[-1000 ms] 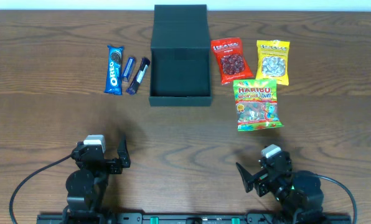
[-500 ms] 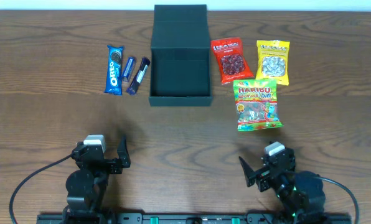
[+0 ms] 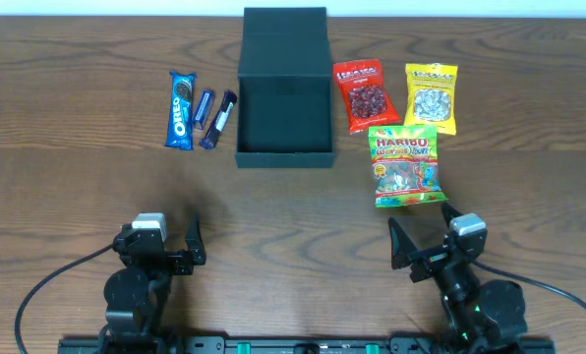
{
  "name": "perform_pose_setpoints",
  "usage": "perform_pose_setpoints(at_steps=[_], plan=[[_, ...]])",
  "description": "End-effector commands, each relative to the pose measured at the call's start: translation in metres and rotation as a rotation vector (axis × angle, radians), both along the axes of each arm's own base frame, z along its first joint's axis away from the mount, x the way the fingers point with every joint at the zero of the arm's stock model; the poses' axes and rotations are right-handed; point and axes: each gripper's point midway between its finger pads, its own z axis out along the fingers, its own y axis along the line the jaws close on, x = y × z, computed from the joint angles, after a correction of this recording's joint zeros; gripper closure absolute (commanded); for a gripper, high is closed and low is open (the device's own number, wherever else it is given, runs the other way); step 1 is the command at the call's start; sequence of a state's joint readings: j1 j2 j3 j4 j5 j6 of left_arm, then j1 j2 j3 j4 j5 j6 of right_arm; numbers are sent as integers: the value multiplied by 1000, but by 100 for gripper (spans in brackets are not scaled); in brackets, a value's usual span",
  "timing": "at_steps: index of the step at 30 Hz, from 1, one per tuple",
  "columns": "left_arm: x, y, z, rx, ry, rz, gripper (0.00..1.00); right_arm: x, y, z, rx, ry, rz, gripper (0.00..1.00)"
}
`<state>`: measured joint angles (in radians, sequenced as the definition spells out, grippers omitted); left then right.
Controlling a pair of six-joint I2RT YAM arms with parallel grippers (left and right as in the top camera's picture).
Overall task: Pack container
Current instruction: 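Reach the right gripper to the green Haribo bag and grasp it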
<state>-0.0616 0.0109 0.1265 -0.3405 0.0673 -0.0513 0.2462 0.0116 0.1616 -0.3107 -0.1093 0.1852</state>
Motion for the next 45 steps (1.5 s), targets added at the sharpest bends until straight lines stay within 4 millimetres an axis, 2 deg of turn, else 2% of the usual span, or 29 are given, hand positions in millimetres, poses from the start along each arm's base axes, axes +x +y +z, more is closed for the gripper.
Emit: perform_pose_setpoints(at_steps=[1, 10, 13, 18, 23, 26, 28, 30, 35, 39, 41, 45], plan=[[0, 2, -10, 10, 21, 8, 5, 0, -1, 4, 44, -1, -16, 1], [0, 2, -10, 10, 20, 9, 5, 12, 1, 19, 33, -38, -18, 1], [0, 2, -10, 10, 20, 8, 5, 21, -1, 11, 7, 39, -34, 1], [0, 2, -10, 10, 20, 8, 5, 45, -3, 0, -34, 201, -65, 1], [0, 2, -10, 10, 20, 8, 5, 81, -10, -8, -103, 338, -95, 1], [0, 2, -10, 10, 20, 8, 5, 104, -10, -19, -109, 432, -93, 1], [0, 2, -10, 10, 20, 8, 5, 115, 3, -30, -76, 501, -15, 1], [0, 2, -10, 10, 20, 8, 5, 118, 15, -37, -39, 542, 59, 1], [0, 2, -10, 10, 20, 8, 5, 122, 15, -63, -43, 616, 60, 1], [0, 2, -10, 10, 20, 8, 5, 129, -4, -86, -146, 639, -19, 1], [0, 2, -10, 10, 20, 9, 5, 132, -14, -95, -185, 658, -69, 6], [0, 2, -10, 10, 20, 9, 5, 135, -29, -113, -236, 694, -144, 5]])
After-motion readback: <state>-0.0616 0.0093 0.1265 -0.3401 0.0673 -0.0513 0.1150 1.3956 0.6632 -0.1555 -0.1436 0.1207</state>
